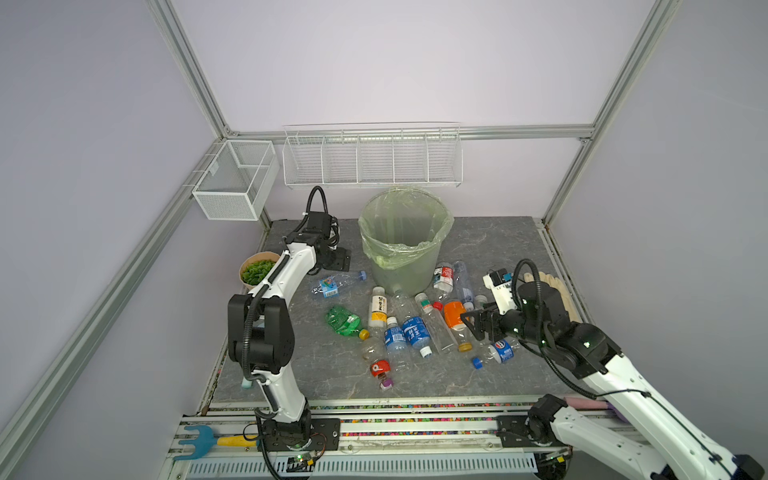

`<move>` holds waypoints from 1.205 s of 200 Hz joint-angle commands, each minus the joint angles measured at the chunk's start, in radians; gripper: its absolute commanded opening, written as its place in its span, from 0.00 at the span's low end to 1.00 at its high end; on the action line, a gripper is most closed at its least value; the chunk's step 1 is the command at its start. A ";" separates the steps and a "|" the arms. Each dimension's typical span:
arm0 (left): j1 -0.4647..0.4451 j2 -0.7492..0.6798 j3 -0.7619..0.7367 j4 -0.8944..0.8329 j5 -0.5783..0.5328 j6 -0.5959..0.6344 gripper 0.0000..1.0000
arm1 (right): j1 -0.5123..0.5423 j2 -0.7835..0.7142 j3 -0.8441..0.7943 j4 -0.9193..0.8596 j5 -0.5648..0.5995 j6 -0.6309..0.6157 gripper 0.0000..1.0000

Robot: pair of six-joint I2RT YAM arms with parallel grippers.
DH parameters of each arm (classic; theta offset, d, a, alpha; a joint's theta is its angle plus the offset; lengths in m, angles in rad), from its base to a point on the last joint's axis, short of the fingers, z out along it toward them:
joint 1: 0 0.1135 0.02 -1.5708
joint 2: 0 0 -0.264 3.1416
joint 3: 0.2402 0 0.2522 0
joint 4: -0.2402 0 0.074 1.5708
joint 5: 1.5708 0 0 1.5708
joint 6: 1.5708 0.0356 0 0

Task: Throw the plastic bottles in the bin
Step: 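Close the left gripper around the blue-capped rainbow-labelled bottle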

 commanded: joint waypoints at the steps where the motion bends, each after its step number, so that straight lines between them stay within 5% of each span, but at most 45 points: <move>1: -0.018 0.061 0.059 -0.133 -0.057 0.143 0.85 | 0.002 -0.015 -0.018 0.016 -0.002 -0.021 0.88; 24: -0.050 0.116 0.077 -0.198 -0.155 0.222 0.84 | 0.001 -0.020 -0.018 0.019 0.004 -0.025 0.88; 80: -0.052 0.107 0.028 -0.165 -0.073 0.296 0.85 | 0.001 -0.015 -0.018 0.028 0.007 -0.029 0.88; 241: -0.066 0.194 0.027 -0.144 -0.151 0.343 0.86 | 0.001 -0.024 -0.032 0.005 0.032 -0.045 0.88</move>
